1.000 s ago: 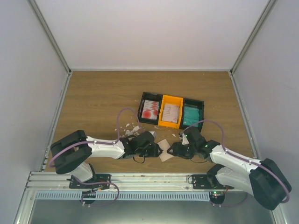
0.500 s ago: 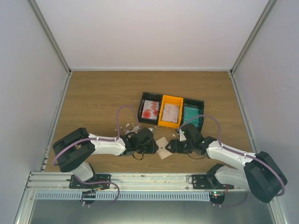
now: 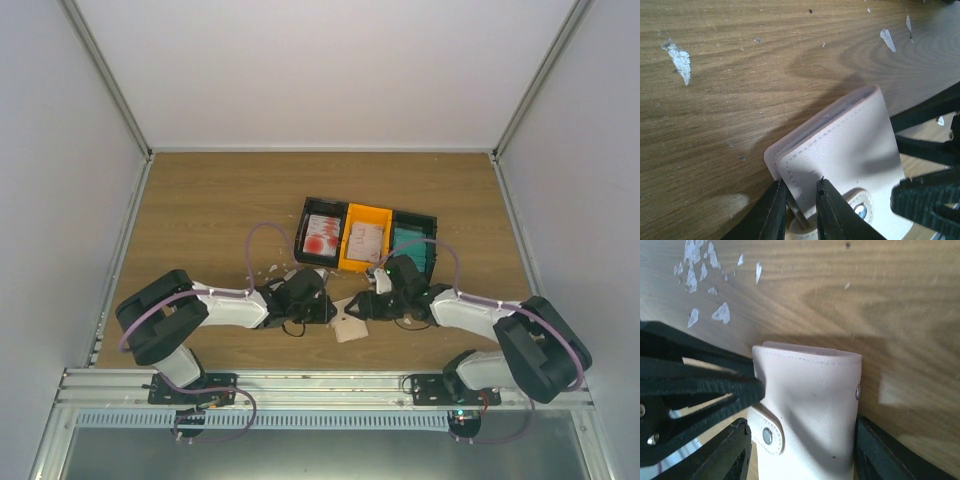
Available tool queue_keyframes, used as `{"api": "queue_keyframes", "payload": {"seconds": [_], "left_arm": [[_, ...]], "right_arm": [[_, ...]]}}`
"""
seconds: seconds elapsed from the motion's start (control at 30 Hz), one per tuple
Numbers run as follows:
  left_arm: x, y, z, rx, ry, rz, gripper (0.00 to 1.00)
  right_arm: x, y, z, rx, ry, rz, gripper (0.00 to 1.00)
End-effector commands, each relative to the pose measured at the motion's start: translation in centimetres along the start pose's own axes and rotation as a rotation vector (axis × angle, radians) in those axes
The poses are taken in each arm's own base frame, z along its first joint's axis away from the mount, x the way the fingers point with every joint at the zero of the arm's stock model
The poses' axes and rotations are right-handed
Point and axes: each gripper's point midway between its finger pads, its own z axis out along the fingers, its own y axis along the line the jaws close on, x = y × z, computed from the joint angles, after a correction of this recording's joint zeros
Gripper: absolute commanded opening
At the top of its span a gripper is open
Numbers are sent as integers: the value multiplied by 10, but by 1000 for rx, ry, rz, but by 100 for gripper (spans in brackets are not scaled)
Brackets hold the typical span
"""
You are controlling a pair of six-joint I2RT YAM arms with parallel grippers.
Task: Put the credit cards into the card holder
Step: Open the card holder at the center of the board.
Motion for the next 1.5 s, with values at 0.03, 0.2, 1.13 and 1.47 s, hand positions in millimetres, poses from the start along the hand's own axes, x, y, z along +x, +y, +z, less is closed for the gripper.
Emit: {"api": "queue_keyframes", "payload": {"seconds": [0.03,0.2,1.13,1.47], "left_arm": [[31,44,10,-128,101,-11,21],[38,48,11,-127,115,-26,19],[-13,-34,-61,143,-108,170,51],[-12,-28,-48,96,-82,181,65]], "right_arm": [[30,25,-3,-193,121,54,53],[14,43,-11,-280,50,90,50],[-39,34,-13,-13,-85,241,0],[-40,61,-16,-125,-53,240,0]]}}
